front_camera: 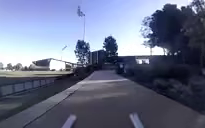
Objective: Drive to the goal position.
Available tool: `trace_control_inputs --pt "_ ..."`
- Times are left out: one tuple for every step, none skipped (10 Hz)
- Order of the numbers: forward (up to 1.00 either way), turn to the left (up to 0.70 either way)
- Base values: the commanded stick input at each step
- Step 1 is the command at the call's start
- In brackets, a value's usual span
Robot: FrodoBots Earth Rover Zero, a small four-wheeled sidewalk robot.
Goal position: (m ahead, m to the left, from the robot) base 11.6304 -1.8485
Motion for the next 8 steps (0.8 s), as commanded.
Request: trace_control_inputs --pt "1.0 0.0" --pt "1.0 0.0" --pt "1.0 0.0" --pt "1.0 0.0" --pt "1.0 0.0" --pt "1.0 0.0" --pt "1.0 0.0" --pt "1.0 0.0"
